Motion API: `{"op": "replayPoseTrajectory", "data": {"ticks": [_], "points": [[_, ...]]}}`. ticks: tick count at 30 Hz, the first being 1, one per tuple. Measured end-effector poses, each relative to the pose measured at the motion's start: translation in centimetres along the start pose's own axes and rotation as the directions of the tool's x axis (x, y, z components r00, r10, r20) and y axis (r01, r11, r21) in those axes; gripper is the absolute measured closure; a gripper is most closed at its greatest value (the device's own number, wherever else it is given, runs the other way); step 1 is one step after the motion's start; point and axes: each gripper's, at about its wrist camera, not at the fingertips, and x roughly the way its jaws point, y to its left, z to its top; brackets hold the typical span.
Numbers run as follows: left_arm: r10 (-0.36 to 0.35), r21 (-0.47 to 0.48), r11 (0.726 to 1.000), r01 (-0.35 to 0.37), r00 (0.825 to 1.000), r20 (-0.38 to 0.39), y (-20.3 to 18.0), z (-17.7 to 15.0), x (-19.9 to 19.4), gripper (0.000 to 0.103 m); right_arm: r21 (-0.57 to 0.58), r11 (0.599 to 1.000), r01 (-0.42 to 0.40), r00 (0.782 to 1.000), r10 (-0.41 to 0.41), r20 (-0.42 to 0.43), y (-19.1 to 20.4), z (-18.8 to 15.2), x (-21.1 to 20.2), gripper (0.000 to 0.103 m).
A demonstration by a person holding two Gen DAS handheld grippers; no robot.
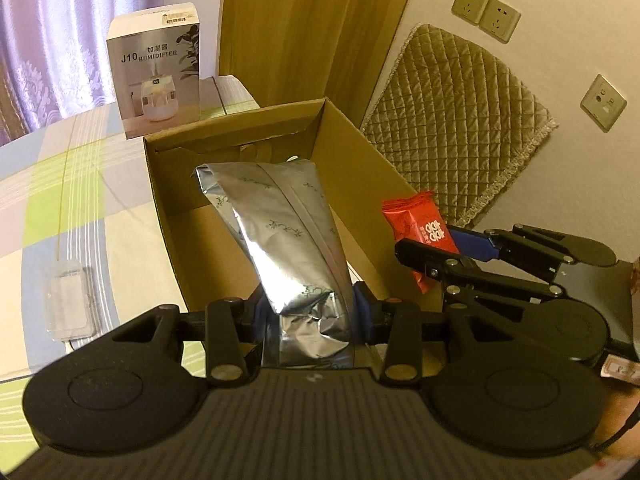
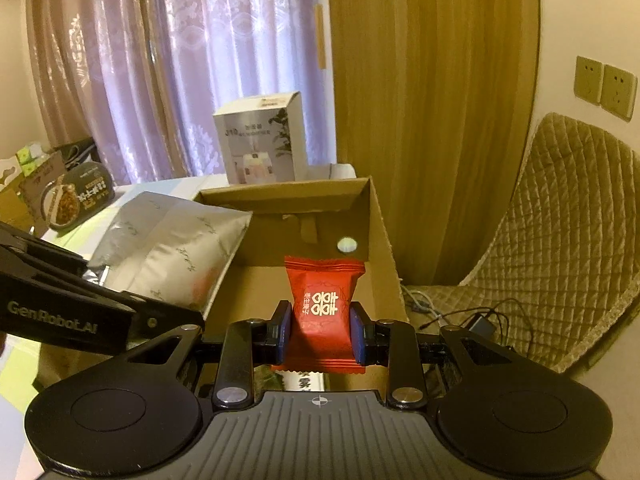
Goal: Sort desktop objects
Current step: 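Open left tool to drop the foil bag while right tool releases the candy into the box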
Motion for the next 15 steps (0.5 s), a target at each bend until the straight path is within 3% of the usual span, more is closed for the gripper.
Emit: {"op": "replayPoseTrajectory", "data": {"ticks": [7,15], "points": [[0.005,-0.074,0.997,0.0,0.998,0.064,1.3,0.7,0.0,0.065,0.006,1.0,0.018,1.0,-0.018,-0.009,-0.8,0.0,0.9,0.076],[0.026,-0.063,0.998,-0.02,0.995,0.098,2.4,-0.5,-2.1,0.065,-0.002,1.0,0.009,1.0,-0.009,-0.017,-0.4,-0.3,1.5,0.076]]}}
